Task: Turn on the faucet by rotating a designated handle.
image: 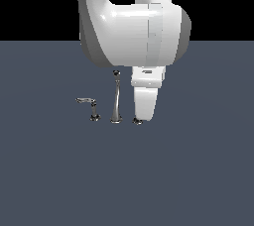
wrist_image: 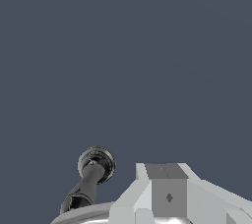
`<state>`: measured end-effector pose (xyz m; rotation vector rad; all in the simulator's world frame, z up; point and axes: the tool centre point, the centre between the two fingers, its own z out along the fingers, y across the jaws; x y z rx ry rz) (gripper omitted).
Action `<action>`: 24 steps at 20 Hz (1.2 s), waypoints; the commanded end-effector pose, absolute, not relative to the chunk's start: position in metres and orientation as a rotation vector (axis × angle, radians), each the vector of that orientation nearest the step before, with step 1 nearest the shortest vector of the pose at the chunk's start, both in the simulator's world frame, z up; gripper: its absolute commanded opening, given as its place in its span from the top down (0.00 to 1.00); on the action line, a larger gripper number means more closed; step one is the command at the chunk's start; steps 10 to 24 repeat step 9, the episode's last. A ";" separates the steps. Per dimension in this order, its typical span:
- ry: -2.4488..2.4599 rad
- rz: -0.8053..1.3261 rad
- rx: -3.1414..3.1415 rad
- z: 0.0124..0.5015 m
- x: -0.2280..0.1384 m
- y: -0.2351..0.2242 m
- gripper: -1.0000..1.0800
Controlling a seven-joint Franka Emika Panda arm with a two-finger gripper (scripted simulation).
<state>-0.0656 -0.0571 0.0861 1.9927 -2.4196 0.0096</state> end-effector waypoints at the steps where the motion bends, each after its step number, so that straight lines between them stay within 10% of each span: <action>1: -2.392 0.006 2.034 0.086 -0.058 -0.031 1.00; 24: -2.369 0.000 2.063 0.086 -0.045 0.010 1.00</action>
